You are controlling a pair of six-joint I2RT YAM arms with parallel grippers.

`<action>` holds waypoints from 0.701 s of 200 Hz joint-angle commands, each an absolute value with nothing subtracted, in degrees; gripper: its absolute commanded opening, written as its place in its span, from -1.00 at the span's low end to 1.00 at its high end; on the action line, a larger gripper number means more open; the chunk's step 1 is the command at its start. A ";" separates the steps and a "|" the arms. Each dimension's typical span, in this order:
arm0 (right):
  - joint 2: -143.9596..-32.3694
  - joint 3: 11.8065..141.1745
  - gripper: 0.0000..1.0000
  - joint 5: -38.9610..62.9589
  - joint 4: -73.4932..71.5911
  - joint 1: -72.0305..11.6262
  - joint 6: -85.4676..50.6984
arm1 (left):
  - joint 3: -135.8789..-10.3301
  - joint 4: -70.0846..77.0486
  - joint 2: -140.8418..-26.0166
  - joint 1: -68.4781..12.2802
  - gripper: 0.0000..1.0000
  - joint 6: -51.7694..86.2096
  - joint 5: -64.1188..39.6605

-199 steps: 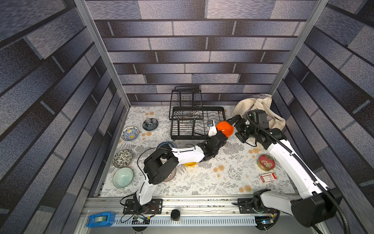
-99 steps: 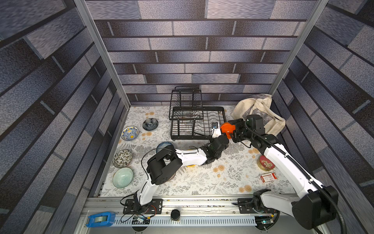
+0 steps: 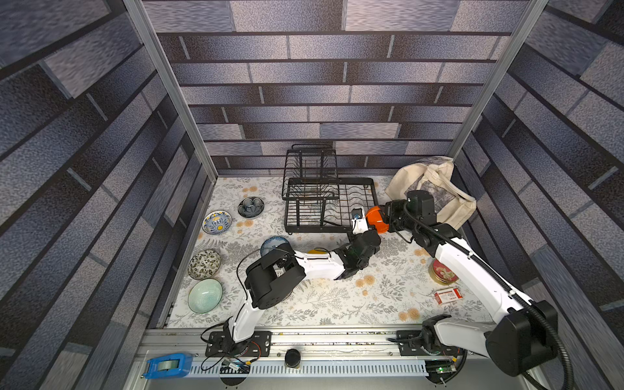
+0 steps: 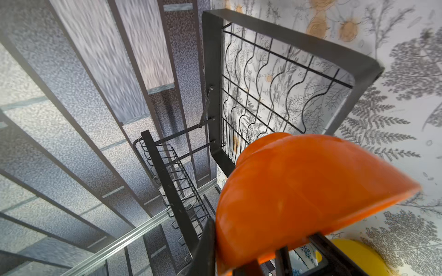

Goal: Load bowls into a dish rack
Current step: Pick up the bowl from the center of the table.

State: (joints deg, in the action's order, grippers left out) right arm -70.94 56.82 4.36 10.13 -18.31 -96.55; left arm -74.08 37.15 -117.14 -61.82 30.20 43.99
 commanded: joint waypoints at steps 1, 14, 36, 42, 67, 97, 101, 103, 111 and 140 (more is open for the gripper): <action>-71.82 55.61 -0.95 -0.52 6.84 -16.69 -91.86 | -71.53 39.55 -110.51 -62.84 -0.49 26.09 43.86; -71.17 54.79 -1.00 -0.43 3.91 -16.61 -89.80 | -70.68 38.80 -109.36 -62.69 -0.16 27.37 43.92; -69.91 53.70 -1.00 -0.54 0.75 -16.15 -86.38 | -69.30 33.47 -106.25 -62.49 0.33 31.64 43.74; -69.74 53.64 -1.00 -0.20 0.13 -15.73 -85.32 | -68.98 31.06 -105.05 -62.40 0.45 33.23 43.48; -70.39 53.95 -1.00 3.40 -3.18 -14.42 -81.25 | -67.08 18.89 -99.24 -61.37 0.82 40.39 40.61; -73.01 54.70 -1.00 8.41 -9.22 -13.81 -77.40 | -63.02 8.68 -91.13 -60.04 1.00 43.59 35.22; -73.45 54.98 -1.00 9.08 -9.79 -13.82 -76.78 | -62.64 6.73 -90.15 -59.84 1.00 43.76 34.68; -73.65 55.12 -1.00 9.34 -9.94 -13.80 -76.35 | -62.42 6.01 -89.40 -59.81 1.00 43.81 34.42; -74.44 55.69 -1.00 10.34 -10.69 -13.83 -75.01 | -61.49 3.51 -86.99 -59.49 0.99 43.60 33.35; -77.17 55.94 -1.00 13.36 -16.75 -13.80 -72.12 | -58.77 -6.25 -76.99 -58.55 1.00 43.51 30.56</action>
